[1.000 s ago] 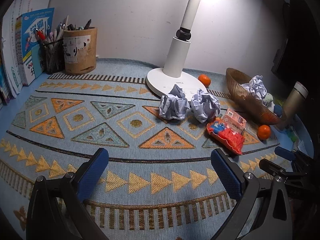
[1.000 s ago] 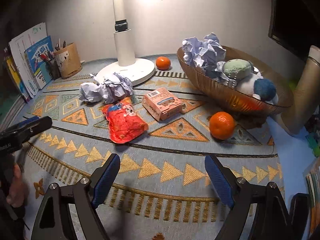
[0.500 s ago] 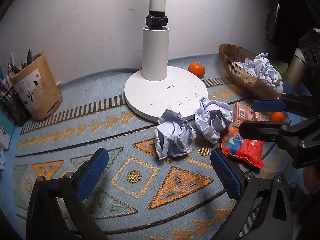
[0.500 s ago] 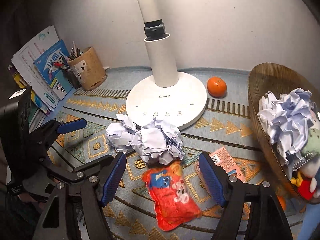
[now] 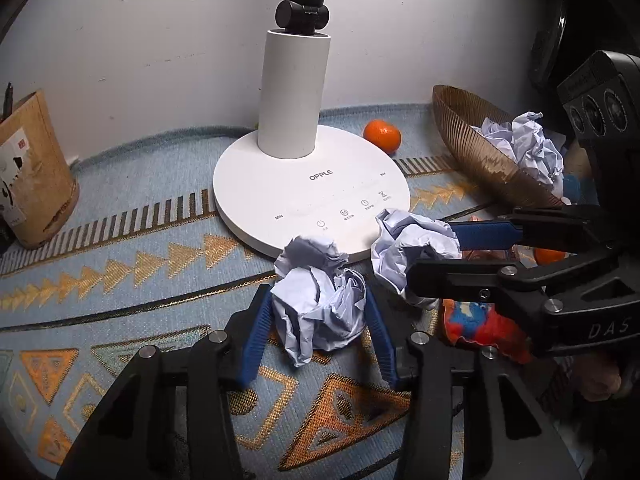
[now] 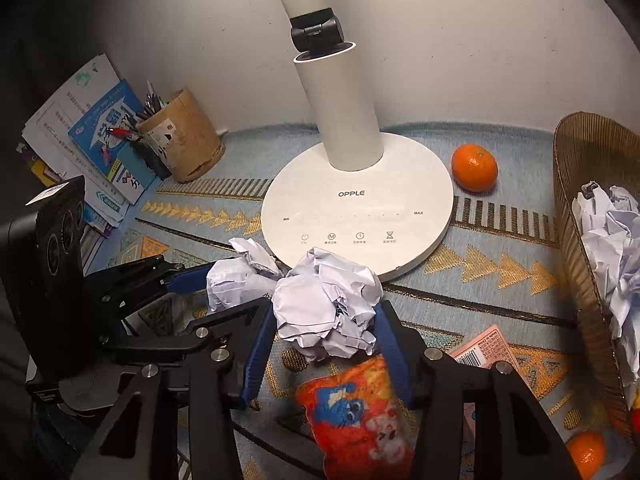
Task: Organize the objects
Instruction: 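Grasp a paper ball with the left gripper while the right gripper grasps another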
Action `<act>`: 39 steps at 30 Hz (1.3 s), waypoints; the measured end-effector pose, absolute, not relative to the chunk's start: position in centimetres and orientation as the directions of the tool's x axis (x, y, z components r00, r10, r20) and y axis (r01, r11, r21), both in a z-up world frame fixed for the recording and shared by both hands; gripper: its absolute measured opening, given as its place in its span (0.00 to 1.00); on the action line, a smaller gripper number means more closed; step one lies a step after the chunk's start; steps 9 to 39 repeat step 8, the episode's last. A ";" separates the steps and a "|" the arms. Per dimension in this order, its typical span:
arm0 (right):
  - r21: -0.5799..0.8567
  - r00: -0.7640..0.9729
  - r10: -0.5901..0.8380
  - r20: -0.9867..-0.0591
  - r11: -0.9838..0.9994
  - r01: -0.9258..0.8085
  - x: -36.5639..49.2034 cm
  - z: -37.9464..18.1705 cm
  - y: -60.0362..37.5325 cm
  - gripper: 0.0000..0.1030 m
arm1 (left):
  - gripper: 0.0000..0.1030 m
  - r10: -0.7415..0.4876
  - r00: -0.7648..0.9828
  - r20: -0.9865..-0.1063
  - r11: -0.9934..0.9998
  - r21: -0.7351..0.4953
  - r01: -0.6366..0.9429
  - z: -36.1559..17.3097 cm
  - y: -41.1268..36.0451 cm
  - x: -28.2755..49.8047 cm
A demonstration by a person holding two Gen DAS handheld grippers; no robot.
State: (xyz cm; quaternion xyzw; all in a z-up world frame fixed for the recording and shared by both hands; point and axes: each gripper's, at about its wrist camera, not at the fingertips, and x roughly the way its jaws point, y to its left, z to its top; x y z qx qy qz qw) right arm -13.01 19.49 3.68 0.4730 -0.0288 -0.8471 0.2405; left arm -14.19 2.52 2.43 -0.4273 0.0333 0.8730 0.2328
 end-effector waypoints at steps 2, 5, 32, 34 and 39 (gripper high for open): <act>0.294 -0.450 -0.449 -0.772 -0.880 0.374 -12.3 4.7 20.0 0.48 | 0.39 0.373 -0.534 -0.759 -0.893 -0.139 -0.427 2.6 2.3 -13.7; 0.290 -0.486 -0.454 -0.747 -0.880 0.377 -10.1 7.2 21.1 0.48 | 0.39 0.388 -0.550 -0.740 -0.895 -0.161 -0.415 3.9 1.5 -12.2; 0.235 -0.530 -0.416 -0.739 -0.896 0.377 -6.4 9.2 22.4 0.48 | 0.39 0.391 -0.584 -0.711 -0.901 -0.165 -0.402 5.9 0.5 -9.3; 0.235 -0.530 -0.416 -0.739 -0.896 0.377 -6.4 9.2 22.4 0.48 | 0.39 0.391 -0.584 -0.711 -0.901 -0.165 -0.402 5.9 0.5 -9.3; 0.235 -0.530 -0.416 -0.739 -0.896 0.377 -6.4 9.2 22.4 0.48 | 0.39 0.391 -0.584 -0.711 -0.901 -0.165 -0.402 5.9 0.5 -9.3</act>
